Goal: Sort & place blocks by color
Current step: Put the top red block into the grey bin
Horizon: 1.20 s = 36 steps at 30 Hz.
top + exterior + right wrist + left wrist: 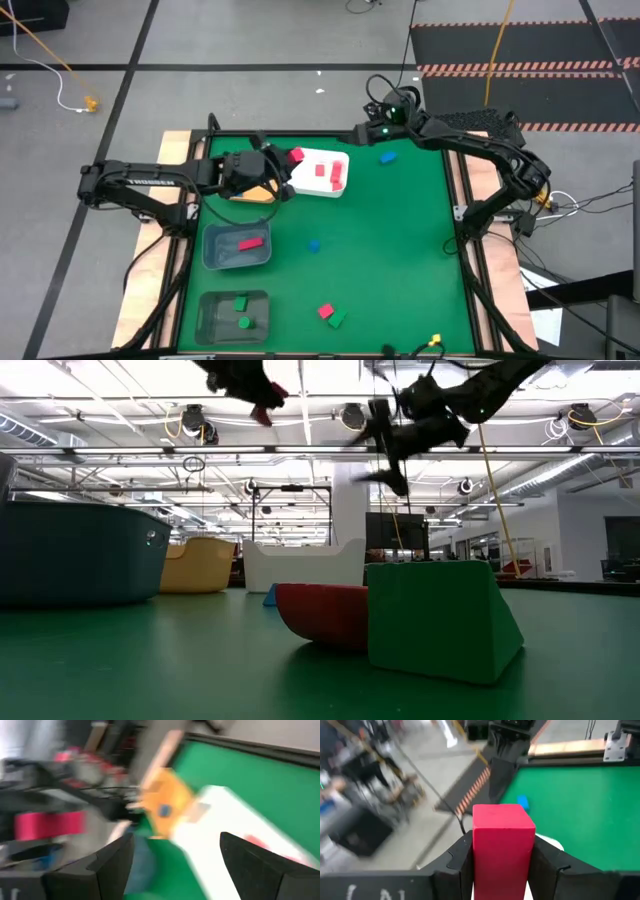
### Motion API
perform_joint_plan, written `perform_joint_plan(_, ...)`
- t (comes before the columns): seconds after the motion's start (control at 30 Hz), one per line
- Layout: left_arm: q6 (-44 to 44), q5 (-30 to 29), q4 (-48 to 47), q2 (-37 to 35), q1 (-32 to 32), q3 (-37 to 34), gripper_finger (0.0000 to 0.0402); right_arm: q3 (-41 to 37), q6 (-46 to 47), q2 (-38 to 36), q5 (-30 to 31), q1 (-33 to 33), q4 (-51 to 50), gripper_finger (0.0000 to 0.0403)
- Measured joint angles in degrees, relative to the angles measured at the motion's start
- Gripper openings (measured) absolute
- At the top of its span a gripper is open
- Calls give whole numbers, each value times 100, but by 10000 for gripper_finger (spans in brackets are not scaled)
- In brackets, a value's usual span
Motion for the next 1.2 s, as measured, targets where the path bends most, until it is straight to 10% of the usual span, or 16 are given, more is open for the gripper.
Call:
perform_joint_plan(0.27,-2317,425,-2072,-96,39,0,133,-2,-2101,0,1580,-510,-2388,281)
perform_joint_plan(0.6,-4898,3359,-4909,-531,-194,-2,133,-153,-6191,0,2182,-522,-3095,281)
perform_joint_plan(1.2,-6789,3737,-4842,-525,-1270,-1578,134,-1080,-9509,0,3378,-515,-3009,281)
